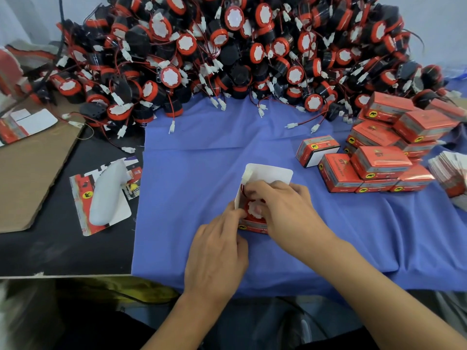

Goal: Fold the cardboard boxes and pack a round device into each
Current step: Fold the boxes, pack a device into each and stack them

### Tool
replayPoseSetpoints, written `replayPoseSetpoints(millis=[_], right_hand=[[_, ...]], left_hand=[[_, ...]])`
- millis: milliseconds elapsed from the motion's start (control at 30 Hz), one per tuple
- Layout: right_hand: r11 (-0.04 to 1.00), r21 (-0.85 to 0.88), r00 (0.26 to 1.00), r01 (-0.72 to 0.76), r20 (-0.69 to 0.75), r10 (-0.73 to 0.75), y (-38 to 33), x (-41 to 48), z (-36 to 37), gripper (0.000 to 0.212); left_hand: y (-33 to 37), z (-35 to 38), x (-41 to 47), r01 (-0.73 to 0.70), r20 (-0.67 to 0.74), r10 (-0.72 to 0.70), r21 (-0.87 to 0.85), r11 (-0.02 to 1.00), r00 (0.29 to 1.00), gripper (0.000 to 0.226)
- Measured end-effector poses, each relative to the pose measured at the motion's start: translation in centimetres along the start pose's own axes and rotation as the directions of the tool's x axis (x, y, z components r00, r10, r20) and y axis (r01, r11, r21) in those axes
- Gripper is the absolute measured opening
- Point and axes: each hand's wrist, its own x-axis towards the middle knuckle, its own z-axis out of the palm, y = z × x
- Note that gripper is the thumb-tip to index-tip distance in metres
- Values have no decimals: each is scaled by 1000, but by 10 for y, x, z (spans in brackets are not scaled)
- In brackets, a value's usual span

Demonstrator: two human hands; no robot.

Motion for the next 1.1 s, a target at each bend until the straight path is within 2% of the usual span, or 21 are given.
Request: replayPoseSetpoints(millis=[133,200,267,333,433,500,600,800,967,1100], right_hand=[[999,41,1000,-4,0,4,1,1,-1,45],[997,72,1000,-17,-16,18,0,2,-1,41],[995,94,999,-32,-25,35,-1,3,1,45],[990,132,998,-52,-17,55,0,3,1,58],[991,124,999,-40,13,38,-2,6,-3,93],[996,88,1000,-7,30,4,-4,8,-6,101],[994,109,999,-6,34,2,-4,12,-8,91],[981,191,1000,-25,8,24,-6,5,-9,55],[964,263,993,-30,-106,60,-12,3,-5,19],[955,290,975,-60,-188,118,-11,5,1,10]], left_hand=[[3,-2,0,56,25,-56,-20,998,998,52],[5,-5,1,93,42,-91,-48,995,995,56],[6,-7,1,105,70,-100,-69,992,992,61],[7,-9,1,123,93,-115,-92,988,989,65],[7,-13,2,140,115,-123,-150,979,986,66],[7,-16,2,136,123,-115,-174,975,986,62],[4,-18,2,113,150,-89,-160,981,985,62],[2,-16,2,78,171,-59,-107,991,983,69],[2,-15,0,77,114,-64,-118,990,991,70],[-1,-12,-1,101,104,-88,-122,987,991,66]])
